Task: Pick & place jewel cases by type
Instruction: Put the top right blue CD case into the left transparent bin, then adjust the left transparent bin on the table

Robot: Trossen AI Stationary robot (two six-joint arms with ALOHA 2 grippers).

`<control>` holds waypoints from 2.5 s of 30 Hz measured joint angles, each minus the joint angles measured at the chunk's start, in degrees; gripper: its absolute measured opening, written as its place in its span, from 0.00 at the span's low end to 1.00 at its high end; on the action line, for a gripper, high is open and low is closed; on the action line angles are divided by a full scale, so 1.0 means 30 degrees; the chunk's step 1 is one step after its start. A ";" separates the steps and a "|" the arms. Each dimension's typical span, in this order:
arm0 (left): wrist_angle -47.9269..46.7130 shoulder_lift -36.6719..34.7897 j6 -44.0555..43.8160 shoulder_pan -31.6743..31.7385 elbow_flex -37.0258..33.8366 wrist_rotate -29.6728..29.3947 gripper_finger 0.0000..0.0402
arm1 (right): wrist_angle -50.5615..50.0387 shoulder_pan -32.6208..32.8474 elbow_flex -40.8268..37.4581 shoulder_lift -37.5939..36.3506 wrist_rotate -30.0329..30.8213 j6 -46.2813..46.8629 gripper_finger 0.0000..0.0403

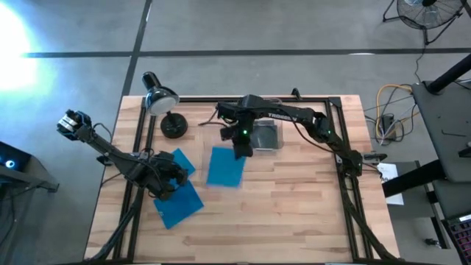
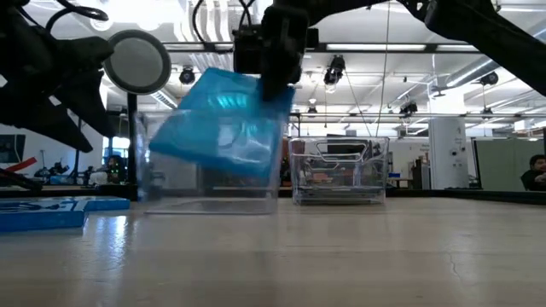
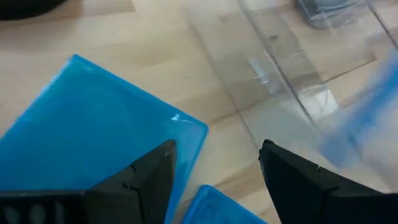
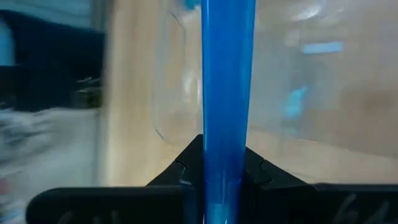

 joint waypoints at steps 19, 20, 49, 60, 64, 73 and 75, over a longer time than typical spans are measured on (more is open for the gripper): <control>0.0868 0.0051 -0.0057 0.0015 -0.0207 0.0096 0.53 | 0.1277 0.1153 -0.1931 -0.0244 0.7821 0.4214 0.20; 0.0869 0.0051 -0.0058 0.0015 -0.0207 0.0108 0.53 | 0.1235 0.1017 -0.1667 -0.0221 0.7879 0.4084 0.22; 0.1011 0.0058 -0.0050 0.0022 -0.0200 -0.0052 0.53 | 0.2513 0.2958 0.0636 0.0148 1.3881 0.3364 0.44; 0.2807 0.0070 0.4260 -0.0126 -0.0192 0.6552 0.53 | 0.0482 0.3185 0.0711 -0.1363 1.2406 0.6082 0.52; 0.6514 0.0390 0.6934 -0.0085 -0.0184 0.6931 0.53 | -0.0221 0.3913 -0.0354 -0.2563 1.2313 0.7185 0.52; 0.9921 0.4012 0.9402 -0.0066 -0.0178 0.9815 0.53 | 0.0308 0.6661 -0.7822 -0.6055 1.1046 1.0979 0.52; 1.0534 0.4798 0.9443 -0.0058 -0.0178 0.9902 0.53 | 0.3136 0.7386 -1.0188 -0.6828 1.0002 1.2554 0.52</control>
